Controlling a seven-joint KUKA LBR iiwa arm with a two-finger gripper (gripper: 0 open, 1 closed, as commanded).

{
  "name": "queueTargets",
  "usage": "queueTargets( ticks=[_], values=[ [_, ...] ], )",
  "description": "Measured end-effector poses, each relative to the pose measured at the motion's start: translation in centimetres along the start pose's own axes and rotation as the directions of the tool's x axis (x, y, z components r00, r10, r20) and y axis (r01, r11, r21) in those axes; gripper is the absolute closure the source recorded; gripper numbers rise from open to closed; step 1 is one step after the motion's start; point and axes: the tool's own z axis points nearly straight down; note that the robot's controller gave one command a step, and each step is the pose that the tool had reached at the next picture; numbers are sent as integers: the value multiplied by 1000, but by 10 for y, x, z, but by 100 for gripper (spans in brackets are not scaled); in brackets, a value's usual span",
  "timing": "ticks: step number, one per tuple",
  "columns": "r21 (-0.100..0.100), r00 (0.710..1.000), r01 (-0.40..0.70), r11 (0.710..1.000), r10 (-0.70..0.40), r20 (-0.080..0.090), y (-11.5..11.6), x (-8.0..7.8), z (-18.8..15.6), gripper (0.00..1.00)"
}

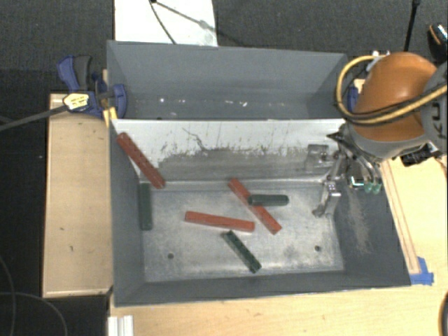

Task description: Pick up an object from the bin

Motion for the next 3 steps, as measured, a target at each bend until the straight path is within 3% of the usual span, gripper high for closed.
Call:
queueTargets(
  ticks=[1, 2, 3],
  values=[
    [-1, 998, 68, 998, -68, 0, 39, -17, 117, 0],
    [1, 976, 218, 976, -218, 3, 20, 8, 113, 0],
    [0, 989, 148, 989, -148, 12, 67, -17, 113, 0]
  ],
)
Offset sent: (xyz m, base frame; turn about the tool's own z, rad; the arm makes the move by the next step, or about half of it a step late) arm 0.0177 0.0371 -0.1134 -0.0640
